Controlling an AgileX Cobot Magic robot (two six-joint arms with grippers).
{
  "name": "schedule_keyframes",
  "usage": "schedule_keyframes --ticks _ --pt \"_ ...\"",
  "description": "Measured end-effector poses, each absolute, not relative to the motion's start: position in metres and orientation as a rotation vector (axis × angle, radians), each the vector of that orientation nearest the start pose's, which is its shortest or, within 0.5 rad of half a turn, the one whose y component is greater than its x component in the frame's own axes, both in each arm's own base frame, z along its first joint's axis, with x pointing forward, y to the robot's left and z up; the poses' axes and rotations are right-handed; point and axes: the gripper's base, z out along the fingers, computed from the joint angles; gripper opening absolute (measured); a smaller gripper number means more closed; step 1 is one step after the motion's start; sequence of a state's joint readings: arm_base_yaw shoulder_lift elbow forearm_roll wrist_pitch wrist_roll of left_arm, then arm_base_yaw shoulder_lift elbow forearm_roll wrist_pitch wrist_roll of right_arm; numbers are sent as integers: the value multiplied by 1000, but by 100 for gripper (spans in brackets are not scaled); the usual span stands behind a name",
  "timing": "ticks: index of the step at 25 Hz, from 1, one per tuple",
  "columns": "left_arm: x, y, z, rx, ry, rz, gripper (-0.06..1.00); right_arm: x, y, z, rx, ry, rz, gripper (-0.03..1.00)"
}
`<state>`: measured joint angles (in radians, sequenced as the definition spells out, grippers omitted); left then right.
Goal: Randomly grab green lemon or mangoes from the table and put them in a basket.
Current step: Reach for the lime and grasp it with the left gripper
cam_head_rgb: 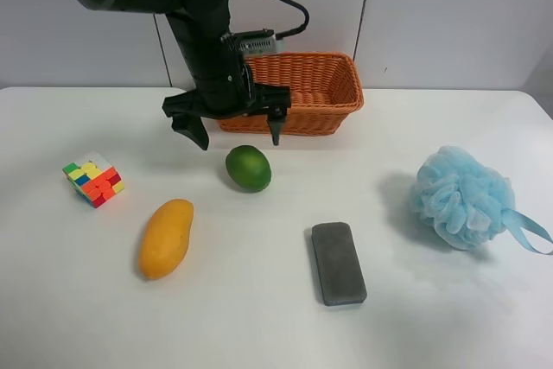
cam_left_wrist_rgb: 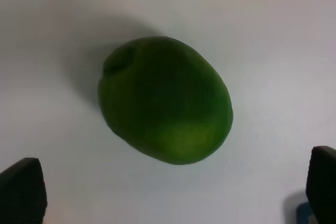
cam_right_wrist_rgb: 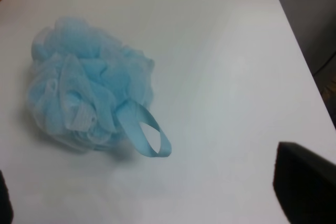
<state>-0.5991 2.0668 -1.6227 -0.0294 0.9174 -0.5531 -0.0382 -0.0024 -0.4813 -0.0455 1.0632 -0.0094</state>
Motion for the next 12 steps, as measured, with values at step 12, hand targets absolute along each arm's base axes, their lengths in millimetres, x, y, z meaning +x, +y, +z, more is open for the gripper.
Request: schedule_keyframes --ticks 12 --pt "371 -258 153 13 2916 -282 99 -3 -3 272 31 2063 -84 99"
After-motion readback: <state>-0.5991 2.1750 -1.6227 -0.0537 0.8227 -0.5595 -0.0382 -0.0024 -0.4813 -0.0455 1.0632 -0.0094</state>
